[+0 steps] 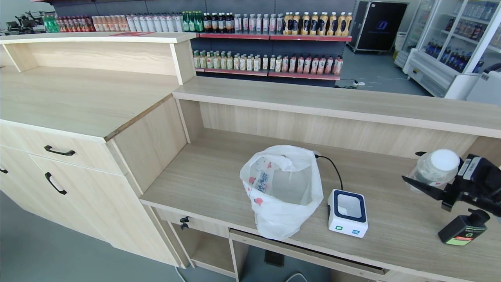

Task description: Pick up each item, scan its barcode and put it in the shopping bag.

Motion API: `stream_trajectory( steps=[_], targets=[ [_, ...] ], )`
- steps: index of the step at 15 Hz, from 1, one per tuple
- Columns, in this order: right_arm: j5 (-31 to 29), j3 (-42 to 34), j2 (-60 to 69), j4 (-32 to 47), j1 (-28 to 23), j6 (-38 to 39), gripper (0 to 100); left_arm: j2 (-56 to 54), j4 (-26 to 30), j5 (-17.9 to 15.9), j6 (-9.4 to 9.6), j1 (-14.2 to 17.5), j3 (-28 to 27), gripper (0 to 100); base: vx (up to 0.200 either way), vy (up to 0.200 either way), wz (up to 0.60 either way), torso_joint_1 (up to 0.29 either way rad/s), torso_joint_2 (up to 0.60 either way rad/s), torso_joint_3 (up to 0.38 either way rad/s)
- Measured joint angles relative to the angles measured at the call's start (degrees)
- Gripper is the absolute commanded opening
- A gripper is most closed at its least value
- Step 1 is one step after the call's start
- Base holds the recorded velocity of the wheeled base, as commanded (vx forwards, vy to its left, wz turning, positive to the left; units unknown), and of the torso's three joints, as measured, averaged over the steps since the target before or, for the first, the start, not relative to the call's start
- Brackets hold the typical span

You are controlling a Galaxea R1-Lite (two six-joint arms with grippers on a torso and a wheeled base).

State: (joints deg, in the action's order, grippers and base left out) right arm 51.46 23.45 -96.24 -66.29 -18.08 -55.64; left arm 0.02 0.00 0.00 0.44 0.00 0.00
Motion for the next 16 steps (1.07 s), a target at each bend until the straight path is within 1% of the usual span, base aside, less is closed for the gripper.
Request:
stream_trajectory(
  steps=[4, 10, 12, 16],
  targets=[
    [0.46, 0.24, -2.16, -0.09, 1.22, -1.56, 0, 0.0, 0.0, 0.0, 0.0, 0.0, 0.0, 100, 0.0, 0.0, 0.0, 0.0, 0.0, 0.0],
    [1.87, 1.01, -6.49, -0.85, 1.49, -2.99, 0, 0.0, 0.0, 0.0, 0.0, 0.0, 0.0, 100, 0.0, 0.0, 0.0, 0.0, 0.0, 0.0],
    [2.02, 1.88, -8.11, -0.93, 1.49, -4.55, 0, 0.0, 0.0, 0.0, 0.0, 0.0, 0.0, 100, 0.0, 0.0, 0.0, 0.0, 0.0, 0.0],
    [2.05, 2.29, -10.29, -0.95, 2.89, -5.89, 0, 0.0, 0.0, 0.0, 0.0, 0.0, 0.0, 100, 0.0, 0.0, 0.0, 0.0, 0.0, 0.0]
  ],
)
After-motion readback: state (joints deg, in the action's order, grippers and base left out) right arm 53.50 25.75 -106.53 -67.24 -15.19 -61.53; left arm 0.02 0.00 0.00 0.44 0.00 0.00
